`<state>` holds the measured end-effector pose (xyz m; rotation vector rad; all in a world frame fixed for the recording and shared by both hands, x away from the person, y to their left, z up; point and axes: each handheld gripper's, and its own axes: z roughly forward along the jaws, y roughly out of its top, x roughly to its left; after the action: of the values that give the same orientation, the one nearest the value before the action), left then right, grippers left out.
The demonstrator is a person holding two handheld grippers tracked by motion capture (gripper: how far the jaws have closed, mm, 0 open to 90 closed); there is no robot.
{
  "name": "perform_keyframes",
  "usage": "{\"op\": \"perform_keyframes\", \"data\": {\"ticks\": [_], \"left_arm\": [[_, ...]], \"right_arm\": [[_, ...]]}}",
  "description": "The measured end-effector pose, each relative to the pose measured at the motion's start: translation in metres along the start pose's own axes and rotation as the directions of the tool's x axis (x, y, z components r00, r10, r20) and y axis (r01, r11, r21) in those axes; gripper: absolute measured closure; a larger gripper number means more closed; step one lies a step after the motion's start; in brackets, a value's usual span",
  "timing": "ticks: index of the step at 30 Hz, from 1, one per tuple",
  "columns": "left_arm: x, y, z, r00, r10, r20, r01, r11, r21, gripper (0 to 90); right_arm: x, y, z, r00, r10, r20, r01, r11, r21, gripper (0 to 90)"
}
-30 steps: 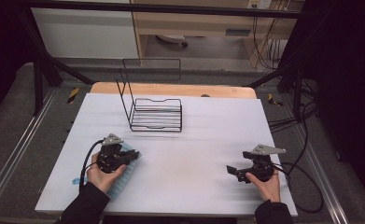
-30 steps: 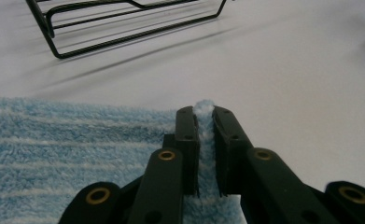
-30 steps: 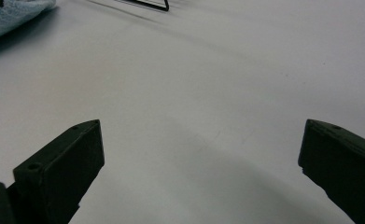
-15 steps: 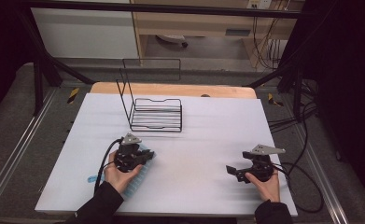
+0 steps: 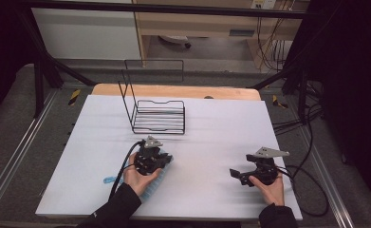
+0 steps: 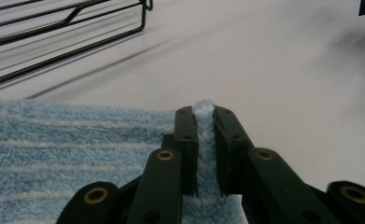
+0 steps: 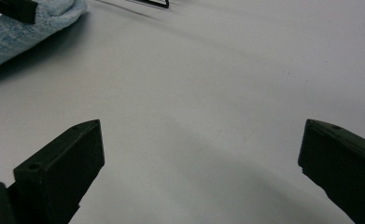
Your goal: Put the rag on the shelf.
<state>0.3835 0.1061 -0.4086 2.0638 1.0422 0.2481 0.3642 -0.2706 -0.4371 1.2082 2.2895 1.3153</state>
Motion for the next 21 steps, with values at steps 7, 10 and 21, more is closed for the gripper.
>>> {"op": "perform_keyframes", "data": {"ticks": [7, 10, 21], "left_arm": [[-0.011, 0.004, 0.017, 0.9996, 0.018, 0.021, -0.019, 0.9995, 0.023, 79.1], [-0.013, 0.002, 0.023, 0.9986, 0.045, 0.027, -0.046, 0.9978, 0.047, 78.2], [0.000, 0.005, 0.000, 0.9887, 0.114, 0.097, -0.117, 0.9930, 0.020, 52.5]], "right_arm": [[0.000, 0.000, 0.000, 1.0000, 0.000, -0.001, 0.000, 1.000, 0.002, 1.0], [0.000, 0.000, 0.000, 1.0000, -0.002, -0.001, 0.002, 1.000, 0.000, 1.0], [0.001, 0.000, 0.000, 1.0000, 0.001, 0.001, -0.001, 1.000, 0.002, 1.2]]}}
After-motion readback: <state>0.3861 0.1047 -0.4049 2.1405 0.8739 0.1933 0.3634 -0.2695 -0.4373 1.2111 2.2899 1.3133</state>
